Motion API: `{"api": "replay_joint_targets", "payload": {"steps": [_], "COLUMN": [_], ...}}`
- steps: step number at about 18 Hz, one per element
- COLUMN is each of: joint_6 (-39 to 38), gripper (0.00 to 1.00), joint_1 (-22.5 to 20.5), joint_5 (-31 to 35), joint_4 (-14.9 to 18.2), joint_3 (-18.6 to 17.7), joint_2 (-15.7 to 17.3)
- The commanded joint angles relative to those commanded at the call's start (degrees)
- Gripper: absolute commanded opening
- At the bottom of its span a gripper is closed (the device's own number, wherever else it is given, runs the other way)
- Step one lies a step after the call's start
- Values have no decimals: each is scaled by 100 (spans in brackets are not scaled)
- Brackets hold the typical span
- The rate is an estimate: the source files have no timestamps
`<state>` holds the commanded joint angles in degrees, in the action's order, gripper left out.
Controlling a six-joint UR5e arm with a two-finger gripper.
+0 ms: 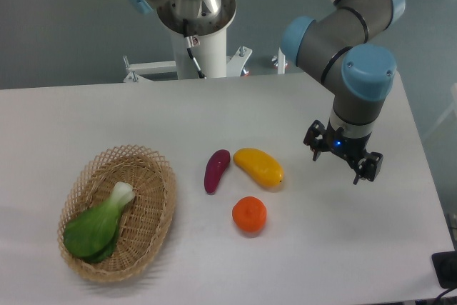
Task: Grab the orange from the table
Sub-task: 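Move the open gripper over the orange tangerine and lower toward it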
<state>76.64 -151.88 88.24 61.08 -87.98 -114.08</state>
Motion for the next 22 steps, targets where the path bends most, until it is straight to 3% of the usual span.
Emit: {"api": "replay_joint_targets", "payload": {"steps": [11,18,20,22], "joint_6": [-395,-1545,-1714,-1740], "gripper": [100,100,100,100], "joint_1": [289,870,1037,1150], "joint_5": [0,-62,-70,-62], "joint_4": [79,35,-70,-385], "joint_3": [-9,-167,-219,-342], "joint_2": [-44,-105,-176,-263]}}
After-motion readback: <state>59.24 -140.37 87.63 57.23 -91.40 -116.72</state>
